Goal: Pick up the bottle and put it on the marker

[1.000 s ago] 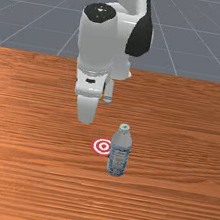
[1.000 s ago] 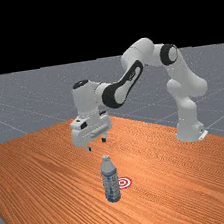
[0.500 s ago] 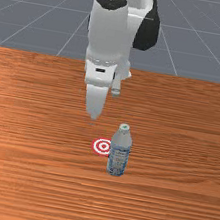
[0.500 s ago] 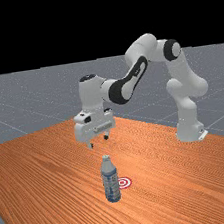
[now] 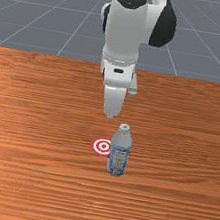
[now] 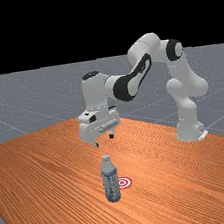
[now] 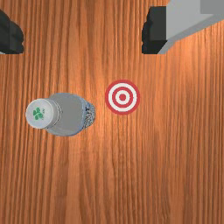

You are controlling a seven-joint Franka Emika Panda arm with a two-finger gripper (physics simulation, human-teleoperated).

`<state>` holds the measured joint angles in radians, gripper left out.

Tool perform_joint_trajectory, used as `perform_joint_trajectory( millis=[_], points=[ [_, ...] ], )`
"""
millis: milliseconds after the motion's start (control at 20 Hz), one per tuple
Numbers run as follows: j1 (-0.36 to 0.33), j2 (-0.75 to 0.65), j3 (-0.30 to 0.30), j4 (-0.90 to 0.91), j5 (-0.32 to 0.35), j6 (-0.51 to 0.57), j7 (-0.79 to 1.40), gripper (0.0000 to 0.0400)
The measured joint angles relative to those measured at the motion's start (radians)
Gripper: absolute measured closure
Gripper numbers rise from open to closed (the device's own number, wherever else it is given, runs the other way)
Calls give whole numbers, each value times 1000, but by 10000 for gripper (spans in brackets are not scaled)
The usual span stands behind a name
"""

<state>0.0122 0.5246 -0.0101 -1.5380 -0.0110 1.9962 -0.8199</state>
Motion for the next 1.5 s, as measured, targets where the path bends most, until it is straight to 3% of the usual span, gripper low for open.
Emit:
perform_joint_trajectory(
  millis=[250,500,700,900,1000,1050,1300,1400,1450,1500],
  points=[
    [4,9,-1,1,3,-12,15,0],
    [-1,-91,6,-170,-7,75,-38,0],
    [19,11,-22,1,28,9,165,0],
    [9,182,-13,284,20,-104,104,0],
    [6,166,-7,244,11,-50,60,0],
    [4,188,4,290,-2,-103,-1,0],
    [51,188,-9,289,-22,-106,93,0],
    [39,267,6,419,5,-211,75,0],
    [39,277,6,411,5,-195,75,0],
    [39,218,5,277,3,-71,77,0]
  ],
)
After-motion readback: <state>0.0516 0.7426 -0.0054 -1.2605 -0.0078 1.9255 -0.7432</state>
